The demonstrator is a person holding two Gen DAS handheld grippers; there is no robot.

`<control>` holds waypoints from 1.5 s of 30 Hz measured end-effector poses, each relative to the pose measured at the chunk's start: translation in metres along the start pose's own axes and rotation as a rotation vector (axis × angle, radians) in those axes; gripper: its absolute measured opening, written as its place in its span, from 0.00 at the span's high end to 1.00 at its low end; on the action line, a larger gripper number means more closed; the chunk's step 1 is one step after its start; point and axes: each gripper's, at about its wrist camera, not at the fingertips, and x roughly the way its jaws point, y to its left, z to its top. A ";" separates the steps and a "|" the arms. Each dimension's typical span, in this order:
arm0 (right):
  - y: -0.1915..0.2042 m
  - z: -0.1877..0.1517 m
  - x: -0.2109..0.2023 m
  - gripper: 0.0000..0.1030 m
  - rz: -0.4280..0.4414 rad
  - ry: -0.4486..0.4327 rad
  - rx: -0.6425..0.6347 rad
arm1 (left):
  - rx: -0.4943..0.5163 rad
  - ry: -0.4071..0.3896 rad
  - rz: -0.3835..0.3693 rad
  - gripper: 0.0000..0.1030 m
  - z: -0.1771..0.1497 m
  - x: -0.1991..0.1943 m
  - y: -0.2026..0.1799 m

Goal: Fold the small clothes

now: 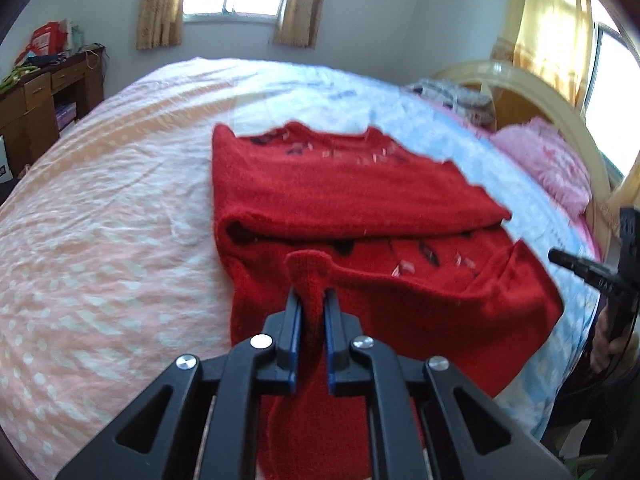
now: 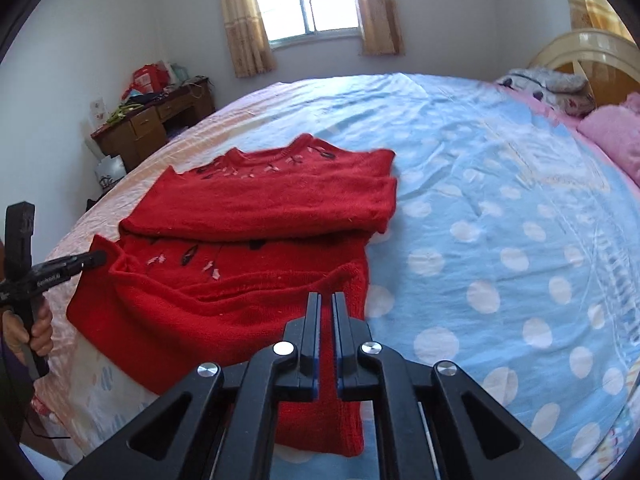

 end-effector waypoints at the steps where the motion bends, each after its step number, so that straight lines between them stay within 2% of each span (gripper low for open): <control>1: 0.000 0.000 0.002 0.94 0.002 0.006 0.007 | 0.005 0.007 0.000 0.87 0.000 0.004 -0.001; 2: -0.002 0.001 0.006 0.91 0.011 0.017 0.022 | 0.011 0.011 0.005 0.83 -0.001 0.006 -0.001; 3: -0.003 0.002 0.008 0.79 0.022 0.024 0.035 | 0.018 0.018 0.013 0.79 -0.001 0.011 -0.002; 4: -0.005 0.001 0.011 0.58 0.034 0.027 0.052 | 0.022 0.024 0.015 0.77 -0.002 0.013 -0.002; 6: -0.004 0.001 0.014 0.36 0.031 0.024 0.059 | 0.025 0.044 0.027 0.62 -0.002 0.021 -0.002; 8: -0.005 0.001 0.013 0.36 0.028 0.012 0.052 | 0.022 0.031 0.038 0.55 -0.003 0.019 -0.002; 9: -0.006 0.000 0.013 0.36 0.029 0.008 0.050 | 0.017 0.027 0.039 0.50 -0.003 0.018 -0.001; 12: -0.004 0.001 0.013 0.37 0.040 -0.003 0.010 | -0.011 0.008 0.039 0.47 -0.004 0.016 0.007; 14: 0.001 0.004 0.019 0.37 0.023 0.011 -0.028 | -0.046 0.008 0.009 0.46 -0.003 0.019 0.013; 15: 0.002 0.005 0.023 0.37 0.015 0.020 -0.037 | -0.055 0.004 -0.005 0.42 -0.002 0.021 0.014; 18: 0.001 0.010 0.044 0.37 -0.008 0.055 -0.039 | -0.034 0.004 -0.009 0.39 0.002 0.025 0.009; 20: 0.001 0.010 0.056 0.55 0.030 0.076 -0.026 | -0.012 0.004 0.005 0.40 0.002 0.029 0.005; 21: 0.002 0.009 0.060 0.71 0.040 0.087 -0.030 | -0.005 0.002 0.009 0.44 0.001 0.029 0.004; 22: 0.005 0.008 0.061 0.81 0.036 0.082 -0.046 | 0.002 0.000 0.011 0.48 0.001 0.030 0.003; 24: 0.010 0.008 0.060 0.91 0.018 0.085 -0.068 | 0.007 0.000 -0.003 0.70 0.000 0.028 0.001; 26: 0.015 0.007 0.053 0.92 -0.020 0.069 -0.086 | -0.013 -0.004 -0.020 0.86 0.000 0.024 0.002; 27: 0.017 0.006 0.050 0.92 -0.033 0.058 -0.093 | -0.024 -0.006 -0.020 0.87 0.000 0.023 0.003; 31: 0.023 0.011 0.020 0.92 -0.065 -0.011 -0.108 | -0.049 -0.040 -0.013 0.89 0.000 0.011 0.001; 37: 0.026 0.015 -0.016 0.94 -0.078 -0.085 -0.120 | -0.100 -0.149 -0.049 0.90 0.006 -0.027 0.004; 45: 0.038 0.025 -0.039 0.95 -0.093 -0.168 -0.154 | -0.080 -0.204 -0.016 0.90 0.021 -0.042 -0.003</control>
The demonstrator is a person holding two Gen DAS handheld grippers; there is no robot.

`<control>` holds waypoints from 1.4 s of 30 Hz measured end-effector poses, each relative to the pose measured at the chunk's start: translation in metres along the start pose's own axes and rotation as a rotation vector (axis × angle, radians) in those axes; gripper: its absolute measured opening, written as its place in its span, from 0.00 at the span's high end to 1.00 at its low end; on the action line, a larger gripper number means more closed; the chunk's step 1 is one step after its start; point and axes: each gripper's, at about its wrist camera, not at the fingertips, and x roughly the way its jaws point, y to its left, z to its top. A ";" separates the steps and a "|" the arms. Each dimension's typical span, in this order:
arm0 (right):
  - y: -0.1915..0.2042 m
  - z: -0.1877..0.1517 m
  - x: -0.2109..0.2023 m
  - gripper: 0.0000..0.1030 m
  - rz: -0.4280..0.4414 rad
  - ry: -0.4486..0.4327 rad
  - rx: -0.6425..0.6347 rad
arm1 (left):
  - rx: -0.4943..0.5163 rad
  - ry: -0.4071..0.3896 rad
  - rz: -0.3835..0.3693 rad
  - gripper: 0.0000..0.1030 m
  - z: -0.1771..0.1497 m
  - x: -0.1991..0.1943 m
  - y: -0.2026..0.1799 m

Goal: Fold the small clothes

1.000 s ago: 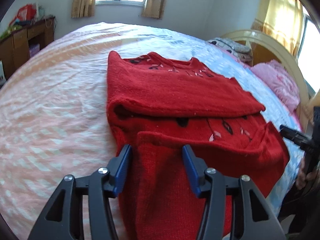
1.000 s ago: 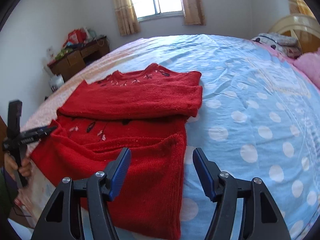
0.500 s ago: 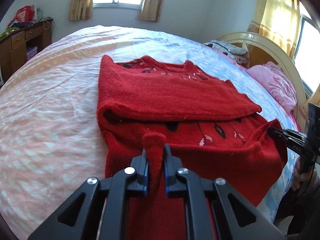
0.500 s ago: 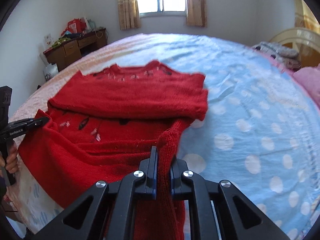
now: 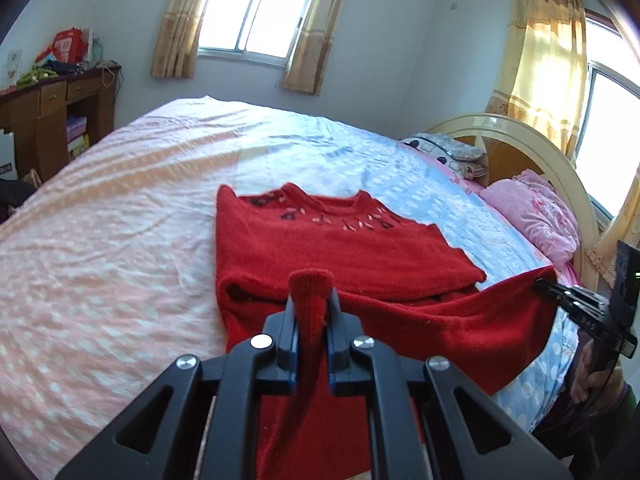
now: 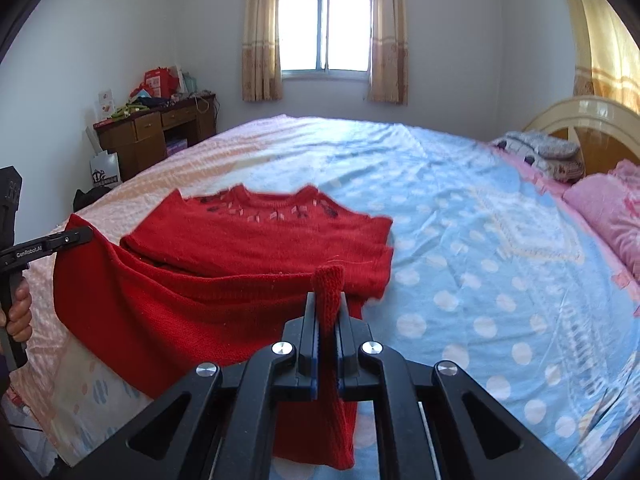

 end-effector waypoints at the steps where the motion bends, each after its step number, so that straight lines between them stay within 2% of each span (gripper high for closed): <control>1: 0.000 0.004 -0.003 0.95 0.002 -0.013 -0.001 | -0.004 -0.002 0.013 0.90 0.005 0.001 0.001; 6: 0.001 0.028 -0.001 0.95 -0.022 -0.061 -0.034 | -0.013 0.007 0.075 0.90 0.025 0.009 0.006; 14: -0.011 0.078 0.036 0.95 -0.045 -0.092 -0.039 | -0.078 -0.026 0.108 0.90 0.078 0.035 0.020; 19: -0.021 0.113 0.078 0.95 -0.053 -0.090 -0.028 | -0.125 -0.022 0.153 0.90 0.108 0.070 0.033; 24: -0.026 0.145 0.140 0.95 -0.087 -0.078 -0.038 | -0.156 -0.025 0.206 0.90 0.130 0.110 0.046; 28: -0.034 0.147 0.196 0.95 -0.117 -0.033 -0.002 | -0.178 0.029 0.229 0.90 0.134 0.161 0.060; 31: -0.044 0.138 0.241 0.95 -0.145 0.023 0.039 | -0.155 0.092 0.289 0.90 0.126 0.200 0.065; 34: -0.060 0.120 0.283 0.95 -0.150 0.149 0.091 | -0.162 0.190 0.312 0.90 0.111 0.233 0.071; 35: -0.065 0.119 0.289 0.95 -0.133 0.176 0.114 | -0.174 0.208 0.306 0.90 0.111 0.235 0.073; 37: -0.071 0.120 0.295 0.94 -0.115 0.196 0.145 | -0.188 0.188 0.300 0.87 0.113 0.230 0.074; 39: -0.078 0.117 0.306 0.83 -0.118 0.243 0.171 | -0.227 0.201 0.311 0.85 0.109 0.230 0.082; 40: -0.085 0.114 0.314 0.81 -0.131 0.293 0.207 | -0.271 0.207 0.317 0.84 0.107 0.229 0.089; 42: -0.101 0.110 0.309 0.81 -0.150 0.279 0.305 | -0.341 0.190 0.305 0.83 0.104 0.224 0.101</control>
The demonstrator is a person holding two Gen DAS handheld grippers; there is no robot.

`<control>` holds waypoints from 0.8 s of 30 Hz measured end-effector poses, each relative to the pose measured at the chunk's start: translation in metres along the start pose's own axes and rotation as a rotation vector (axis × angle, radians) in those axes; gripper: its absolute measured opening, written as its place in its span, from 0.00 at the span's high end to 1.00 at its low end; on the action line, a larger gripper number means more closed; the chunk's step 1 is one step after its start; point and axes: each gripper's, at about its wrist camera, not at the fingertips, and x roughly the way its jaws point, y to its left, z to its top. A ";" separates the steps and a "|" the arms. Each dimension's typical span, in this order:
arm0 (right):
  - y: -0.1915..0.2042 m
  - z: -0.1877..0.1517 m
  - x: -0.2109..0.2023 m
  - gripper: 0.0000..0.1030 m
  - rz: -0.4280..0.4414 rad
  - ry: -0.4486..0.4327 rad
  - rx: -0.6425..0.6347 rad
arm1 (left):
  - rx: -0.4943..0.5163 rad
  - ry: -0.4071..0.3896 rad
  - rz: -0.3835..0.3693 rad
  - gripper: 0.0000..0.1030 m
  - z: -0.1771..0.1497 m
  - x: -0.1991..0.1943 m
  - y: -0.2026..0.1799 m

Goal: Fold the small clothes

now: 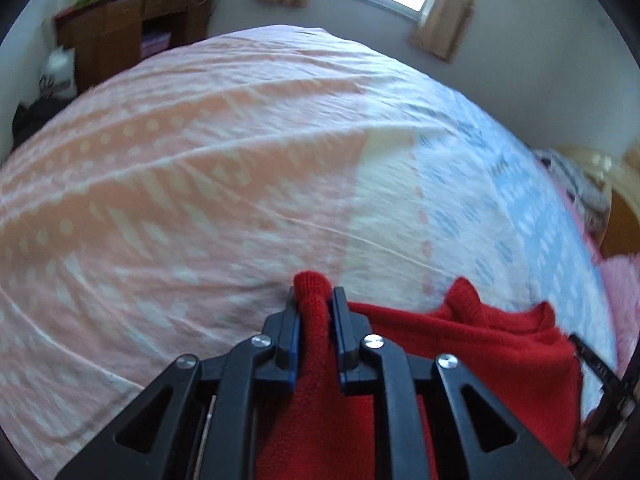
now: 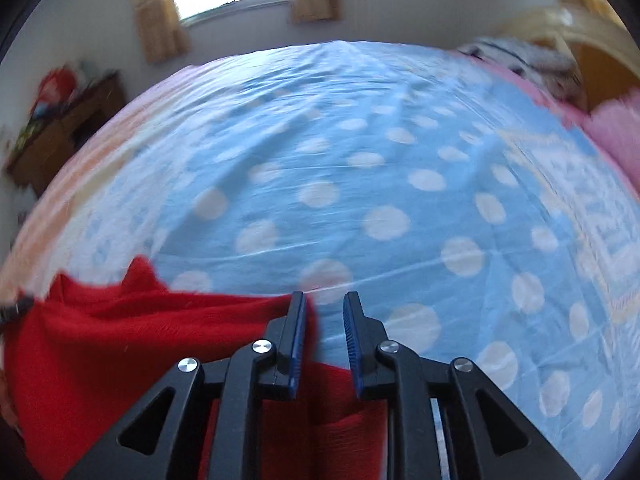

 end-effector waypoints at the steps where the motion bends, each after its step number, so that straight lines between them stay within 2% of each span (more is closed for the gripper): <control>1: -0.021 -0.002 -0.017 0.81 -0.011 -0.089 0.118 | -0.032 -0.008 -0.008 0.83 -0.001 -0.003 0.007; 3: -0.040 -0.009 -0.045 0.81 0.000 -0.220 0.213 | -0.052 -0.013 -0.024 0.83 -0.003 -0.005 0.011; 4: -0.040 -0.011 -0.059 0.81 0.046 -0.258 0.189 | -0.055 -0.016 -0.023 0.83 -0.004 -0.007 0.012; 5: -0.033 -0.011 -0.064 0.81 0.073 -0.254 0.139 | -0.049 -0.017 -0.016 0.83 -0.005 -0.006 0.009; 7: -0.003 -0.013 -0.071 0.81 0.141 -0.214 -0.020 | -0.024 -0.019 0.014 0.83 -0.006 -0.007 0.004; 9: 0.023 -0.016 -0.071 0.81 0.190 -0.169 -0.119 | 0.001 -0.019 0.045 0.80 -0.004 -0.003 -0.003; 11: 0.054 -0.017 -0.065 0.81 0.280 -0.089 -0.195 | 0.018 -0.024 0.075 0.77 -0.005 -0.003 -0.005; 13: 0.081 -0.020 -0.058 0.81 0.298 -0.044 -0.240 | 0.034 -0.025 0.095 0.74 -0.005 -0.002 -0.007; 15: 0.109 -0.024 -0.043 0.81 0.276 0.016 -0.304 | 0.043 -0.024 0.105 0.72 -0.003 0.000 -0.009; 16: 0.127 -0.030 -0.023 0.81 0.272 0.119 -0.357 | 0.047 -0.023 0.108 0.71 -0.003 0.000 -0.009; 17: 0.136 -0.039 -0.010 0.81 0.270 0.183 -0.377 | 0.051 -0.023 0.111 0.71 -0.003 0.000 -0.009; 19: 0.151 -0.050 -0.016 0.78 0.224 0.128 -0.453 | 0.052 -0.024 0.116 0.70 -0.003 0.001 -0.009; 21: 0.154 -0.055 -0.022 0.78 0.225 0.135 -0.491 | 0.051 -0.025 0.115 0.69 -0.003 0.001 -0.009; 24: 0.134 -0.053 -0.025 0.78 0.294 0.166 -0.408 | 0.051 -0.023 0.105 0.67 -0.003 0.002 -0.009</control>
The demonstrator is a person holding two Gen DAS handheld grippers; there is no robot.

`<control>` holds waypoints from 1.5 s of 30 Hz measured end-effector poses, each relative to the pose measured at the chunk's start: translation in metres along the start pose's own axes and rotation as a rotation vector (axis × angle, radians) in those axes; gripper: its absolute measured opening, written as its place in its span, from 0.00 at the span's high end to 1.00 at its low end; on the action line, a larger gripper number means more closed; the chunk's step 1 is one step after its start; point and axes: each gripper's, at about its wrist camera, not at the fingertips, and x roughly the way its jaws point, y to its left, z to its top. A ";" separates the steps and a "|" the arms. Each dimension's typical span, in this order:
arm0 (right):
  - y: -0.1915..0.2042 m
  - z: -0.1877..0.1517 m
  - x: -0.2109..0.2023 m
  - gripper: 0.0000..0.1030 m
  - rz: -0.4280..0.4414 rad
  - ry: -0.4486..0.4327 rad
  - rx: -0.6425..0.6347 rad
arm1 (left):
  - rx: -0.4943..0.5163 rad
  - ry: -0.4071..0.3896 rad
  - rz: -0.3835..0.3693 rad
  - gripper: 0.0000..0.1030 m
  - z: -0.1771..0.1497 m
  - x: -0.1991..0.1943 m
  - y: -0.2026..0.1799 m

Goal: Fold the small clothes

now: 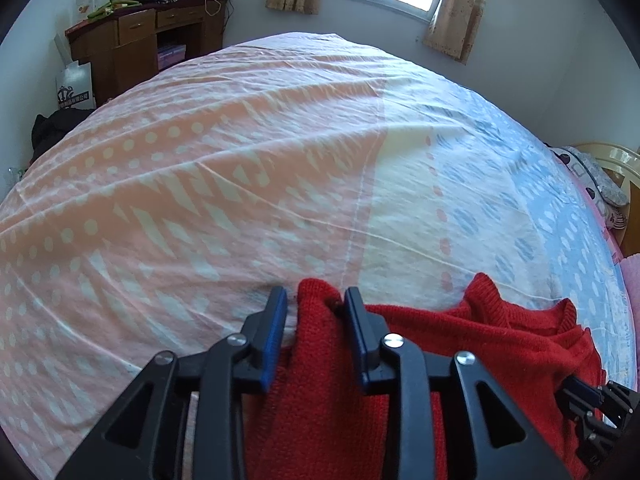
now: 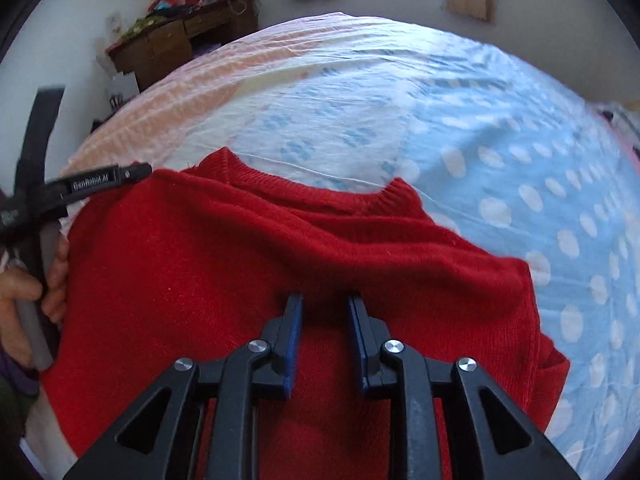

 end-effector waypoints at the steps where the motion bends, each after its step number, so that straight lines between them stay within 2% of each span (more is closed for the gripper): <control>1: -0.010 0.000 -0.004 0.78 0.014 -0.012 0.031 | 0.000 0.000 -0.003 0.66 0.000 0.000 0.000; 3: -0.027 0.003 -0.018 0.78 0.063 -0.093 0.103 | -0.001 0.000 -0.009 0.65 0.000 0.000 0.000; 5: -0.037 0.008 -0.034 0.77 0.070 -0.183 0.141 | 0.000 0.000 -0.010 0.65 0.001 0.001 0.000; 6: -0.036 0.013 -0.035 0.77 0.063 -0.192 0.130 | 0.000 0.000 -0.009 0.64 0.001 0.001 0.000; 9: -0.023 0.023 -0.021 0.77 -0.020 -0.140 0.041 | 0.005 0.000 -0.005 0.64 0.000 0.002 -0.001; 10: -0.018 0.026 -0.008 0.77 -0.047 -0.096 0.006 | 0.004 -0.001 -0.006 0.64 0.000 0.002 -0.001; 12: -0.018 0.025 0.010 0.73 -0.048 -0.022 -0.020 | 0.000 -0.001 -0.011 0.64 0.000 0.001 -0.001; 14: -0.012 0.019 0.012 0.69 -0.079 -0.048 -0.068 | -0.003 -0.001 -0.016 0.64 0.000 0.002 -0.001; 21: -0.016 0.023 0.015 0.61 -0.069 -0.001 -0.122 | -0.009 -0.002 -0.029 0.63 0.000 0.002 0.000; 26: -0.009 0.021 0.018 0.60 -0.078 0.038 -0.196 | -0.007 -0.002 -0.026 0.62 0.000 0.002 0.000; 27: -0.006 0.022 0.019 0.62 -0.089 0.043 -0.208 | -0.007 -0.002 -0.026 0.62 0.000 0.002 0.000; 29: -0.001 0.021 0.018 0.72 -0.109 0.039 -0.218 | -0.008 -0.003 -0.027 0.62 0.000 0.002 0.000; 31: 0.002 0.019 0.015 0.95 -0.168 0.008 -0.207 | -0.011 -0.005 -0.030 0.62 0.000 0.002 0.001; 35: -0.007 0.021 0.003 0.96 -0.201 -0.123 -0.106 | -0.016 -0.008 -0.032 0.62 0.000 0.001 0.000; 39: -0.013 0.033 0.021 0.96 -0.228 -0.106 -0.071 | -0.015 -0.008 -0.032 0.62 0.000 0.001 0.000; 41: -0.016 0.040 0.024 0.96 -0.250 -0.128 -0.061 | -0.016 -0.007 -0.035 0.61 0.000 0.002 -0.001; 43: -0.019 0.045 0.027 0.96 -0.309 -0.144 -0.048 | -0.018 -0.008 -0.037 0.60 0.000 0.002 0.000; 44: -0.030 0.048 0.039 0.95 -0.339 -0.086 0.000 | -0.017 -0.005 -0.034 0.60 0.000 0.003 -0.002; 45: -0.037 0.050 0.045 0.95 -0.330 -0.042 0.029 | -0.014 -0.004 -0.032 0.59 0.000 0.004 -0.001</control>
